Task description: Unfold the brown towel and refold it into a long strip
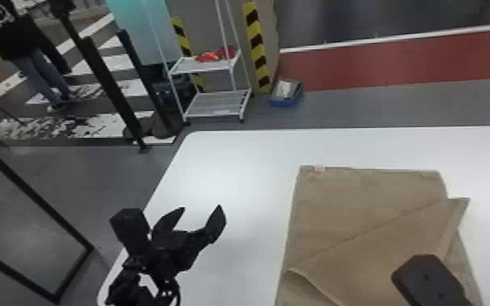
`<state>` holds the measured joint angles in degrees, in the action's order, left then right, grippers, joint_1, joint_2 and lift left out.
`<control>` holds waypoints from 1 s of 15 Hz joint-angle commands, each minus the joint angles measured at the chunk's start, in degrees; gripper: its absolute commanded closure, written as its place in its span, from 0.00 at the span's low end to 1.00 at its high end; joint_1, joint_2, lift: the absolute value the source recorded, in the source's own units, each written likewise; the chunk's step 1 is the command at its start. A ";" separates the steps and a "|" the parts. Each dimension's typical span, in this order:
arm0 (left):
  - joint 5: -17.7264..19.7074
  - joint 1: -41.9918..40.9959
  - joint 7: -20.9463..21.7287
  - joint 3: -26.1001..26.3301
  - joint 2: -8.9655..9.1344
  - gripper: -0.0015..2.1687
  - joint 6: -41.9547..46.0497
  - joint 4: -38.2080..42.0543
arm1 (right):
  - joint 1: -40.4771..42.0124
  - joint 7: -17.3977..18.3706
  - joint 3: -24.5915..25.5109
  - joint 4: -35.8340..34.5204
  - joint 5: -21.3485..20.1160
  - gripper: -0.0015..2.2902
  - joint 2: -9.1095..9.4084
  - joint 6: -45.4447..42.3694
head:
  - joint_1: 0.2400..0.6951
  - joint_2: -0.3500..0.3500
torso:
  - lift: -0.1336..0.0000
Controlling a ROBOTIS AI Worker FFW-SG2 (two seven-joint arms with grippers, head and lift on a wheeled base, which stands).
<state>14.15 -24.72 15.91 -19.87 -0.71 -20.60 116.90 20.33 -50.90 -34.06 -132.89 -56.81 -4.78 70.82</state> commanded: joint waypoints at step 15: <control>0.09 -0.32 0.79 0.18 0.18 0.01 2.71 -2.20 | -5.30 0.27 -2.15 5.98 -6.82 0.07 1.61 6.84 | 1.00 1.00 | 0.12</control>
<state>14.24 -25.04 16.70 -19.69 -0.58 -17.99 114.81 15.18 -50.60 -36.58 -126.86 -63.64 -3.17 77.30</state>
